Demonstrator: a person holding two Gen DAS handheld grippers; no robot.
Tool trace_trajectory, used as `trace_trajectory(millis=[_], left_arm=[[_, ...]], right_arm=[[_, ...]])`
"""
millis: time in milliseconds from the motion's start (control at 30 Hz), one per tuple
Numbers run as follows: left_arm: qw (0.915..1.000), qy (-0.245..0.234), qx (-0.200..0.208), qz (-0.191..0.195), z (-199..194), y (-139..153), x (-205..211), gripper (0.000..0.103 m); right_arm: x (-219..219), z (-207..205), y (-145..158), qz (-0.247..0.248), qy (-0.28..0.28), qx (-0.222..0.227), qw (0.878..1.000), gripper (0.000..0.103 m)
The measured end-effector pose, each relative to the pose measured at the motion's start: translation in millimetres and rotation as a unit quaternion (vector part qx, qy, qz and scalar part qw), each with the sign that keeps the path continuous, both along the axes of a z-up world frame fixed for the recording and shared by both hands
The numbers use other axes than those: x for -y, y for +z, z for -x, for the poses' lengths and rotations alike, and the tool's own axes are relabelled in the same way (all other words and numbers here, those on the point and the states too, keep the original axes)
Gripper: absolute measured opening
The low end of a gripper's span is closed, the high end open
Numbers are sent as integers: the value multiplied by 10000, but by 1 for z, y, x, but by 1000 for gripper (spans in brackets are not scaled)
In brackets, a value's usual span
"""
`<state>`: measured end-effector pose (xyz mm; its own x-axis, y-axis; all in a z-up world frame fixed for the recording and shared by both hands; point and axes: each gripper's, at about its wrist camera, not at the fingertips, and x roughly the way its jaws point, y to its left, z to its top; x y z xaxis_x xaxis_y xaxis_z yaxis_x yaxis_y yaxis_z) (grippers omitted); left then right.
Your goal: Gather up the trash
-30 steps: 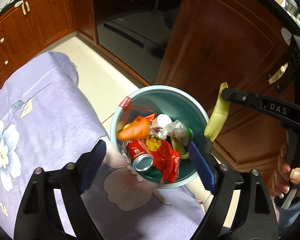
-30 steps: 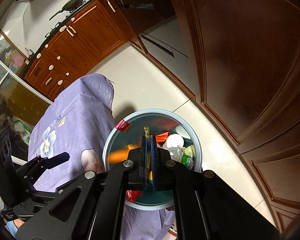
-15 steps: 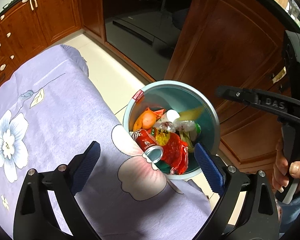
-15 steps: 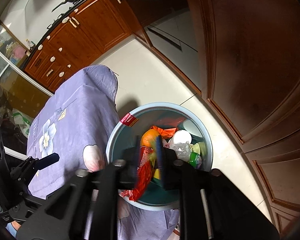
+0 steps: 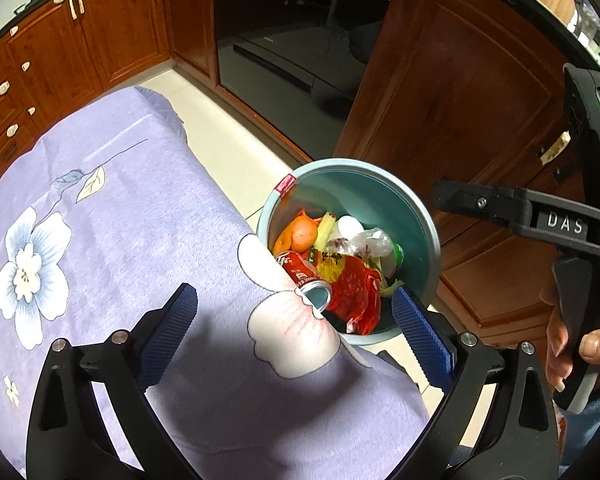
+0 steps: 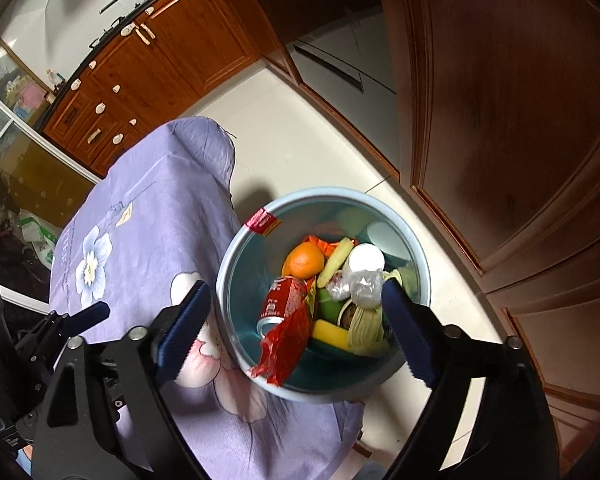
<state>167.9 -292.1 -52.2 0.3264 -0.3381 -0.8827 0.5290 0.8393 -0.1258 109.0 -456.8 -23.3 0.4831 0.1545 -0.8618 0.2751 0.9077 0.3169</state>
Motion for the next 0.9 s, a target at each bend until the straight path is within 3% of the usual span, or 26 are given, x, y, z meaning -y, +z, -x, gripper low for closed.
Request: trace_trajectory(millis=[500, 900], left_arm=[[9993, 56, 361, 43, 46, 35, -18, 99], [9970, 104, 767, -36, 90, 67, -27, 99]], right_arm=[[-22, 49, 25, 343, -24, -29, 9994, 96], [-38, 105, 53, 623, -14, 113, 9980, 96]])
